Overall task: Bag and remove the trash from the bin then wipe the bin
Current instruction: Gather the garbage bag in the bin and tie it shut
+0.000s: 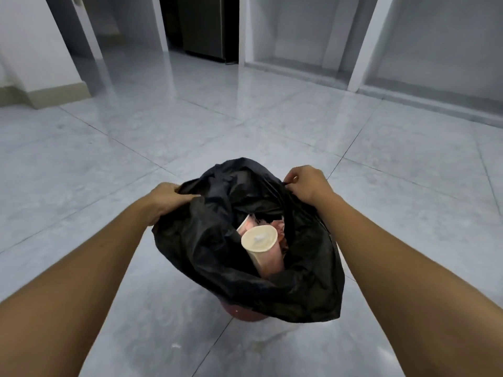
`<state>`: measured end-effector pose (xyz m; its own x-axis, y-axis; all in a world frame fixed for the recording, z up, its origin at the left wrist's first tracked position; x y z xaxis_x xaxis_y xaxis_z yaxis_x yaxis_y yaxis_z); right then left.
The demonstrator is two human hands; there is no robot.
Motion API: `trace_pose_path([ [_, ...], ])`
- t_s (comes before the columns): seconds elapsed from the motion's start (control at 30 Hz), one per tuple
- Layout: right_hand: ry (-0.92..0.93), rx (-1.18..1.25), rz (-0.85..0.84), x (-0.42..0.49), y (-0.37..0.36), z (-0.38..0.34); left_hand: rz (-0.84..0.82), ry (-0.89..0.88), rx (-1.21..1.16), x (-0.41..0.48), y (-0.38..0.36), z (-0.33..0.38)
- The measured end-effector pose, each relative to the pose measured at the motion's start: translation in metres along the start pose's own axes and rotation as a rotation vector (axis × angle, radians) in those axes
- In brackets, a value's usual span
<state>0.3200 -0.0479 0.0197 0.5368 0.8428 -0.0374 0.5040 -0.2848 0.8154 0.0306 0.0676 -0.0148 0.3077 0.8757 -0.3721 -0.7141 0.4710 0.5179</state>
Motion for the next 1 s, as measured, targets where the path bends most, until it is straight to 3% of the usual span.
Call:
trace_pose_path([
  [0.13, -0.029, 0.108, 0.193, -0.009, 0.013, -0.002, 0.34, -0.237, -0.188, -0.008, 0.006, 0.017],
  [0.27, 0.029, 0.47, 0.521, -0.013, 0.058, -0.006, 0.695, -0.432, -0.208, -0.031, 0.028, 0.058],
  [0.33, 0.113, 0.618, 0.693, -0.022, 0.088, -0.012, 0.808, -0.53, -0.2, -0.045, 0.034, 0.077],
  [0.4, 0.169, 0.679, 0.801, -0.03, 0.105, -0.014, 0.799, -0.574, -0.2, -0.049, 0.035, 0.084],
  [0.5, 0.109, 0.615, 0.691, -0.032, 0.102, -0.005, 0.517, -0.477, -0.132, -0.031, 0.028, 0.069],
  [0.67, -0.247, 0.499, -0.241, -0.037, 0.051, 0.024, -0.192, -0.007, 0.108, -0.035, 0.006, 0.002],
  [0.73, -0.337, 0.362, -0.495, -0.056, 0.037, 0.034, -0.468, 0.072, 0.23, -0.048, 0.0, -0.016],
  [0.8, -0.37, 0.235, -0.618, -0.069, 0.031, 0.04, -0.552, 0.103, 0.263, -0.055, 0.001, -0.024],
  [0.87, -0.406, 0.151, -0.633, -0.074, 0.033, 0.043, -0.546, 0.153, 0.282, -0.059, 0.007, -0.025],
  [1.0, -0.501, 0.095, -0.593, -0.08, 0.055, 0.037, -0.83, 0.309, 0.296, -0.099, 0.012, -0.018],
])
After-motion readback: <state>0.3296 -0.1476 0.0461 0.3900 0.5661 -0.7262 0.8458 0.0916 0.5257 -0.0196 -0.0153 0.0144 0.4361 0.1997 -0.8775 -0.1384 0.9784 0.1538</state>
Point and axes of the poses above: each hand's wrist, its own x-axis towards the middle knuckle, its own y-axis out of the back of the hand, z = x × y, the point moved 7 cm from there along x, towards the middle knuckle, and after that the axes turned 2 degrees about x, right-handed, at the moved point
